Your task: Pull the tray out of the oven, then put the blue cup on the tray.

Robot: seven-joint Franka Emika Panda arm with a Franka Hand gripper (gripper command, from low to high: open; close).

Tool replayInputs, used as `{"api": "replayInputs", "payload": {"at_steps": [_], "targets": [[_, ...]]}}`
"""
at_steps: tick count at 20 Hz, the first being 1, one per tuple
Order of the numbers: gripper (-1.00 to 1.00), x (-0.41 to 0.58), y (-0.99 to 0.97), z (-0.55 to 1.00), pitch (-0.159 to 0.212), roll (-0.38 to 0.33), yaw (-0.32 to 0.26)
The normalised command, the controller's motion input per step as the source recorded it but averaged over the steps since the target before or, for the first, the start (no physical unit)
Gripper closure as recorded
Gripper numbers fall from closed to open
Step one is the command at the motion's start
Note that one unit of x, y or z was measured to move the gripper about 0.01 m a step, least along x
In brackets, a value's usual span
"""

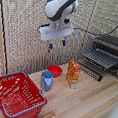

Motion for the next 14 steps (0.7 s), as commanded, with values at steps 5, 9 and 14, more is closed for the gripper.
{"api": "replayInputs", "payload": {"at_steps": [5,9,14], "targets": [[-1.00,-0.357,-0.10,-0.29,-0.078,0.077,0.005],[-1.00,-0.319,0.21,-0.64,-0.070,0.046,0.050],[-1.00,-0.125,0.39,-0.80,-0.117,0.095,0.021]]}}
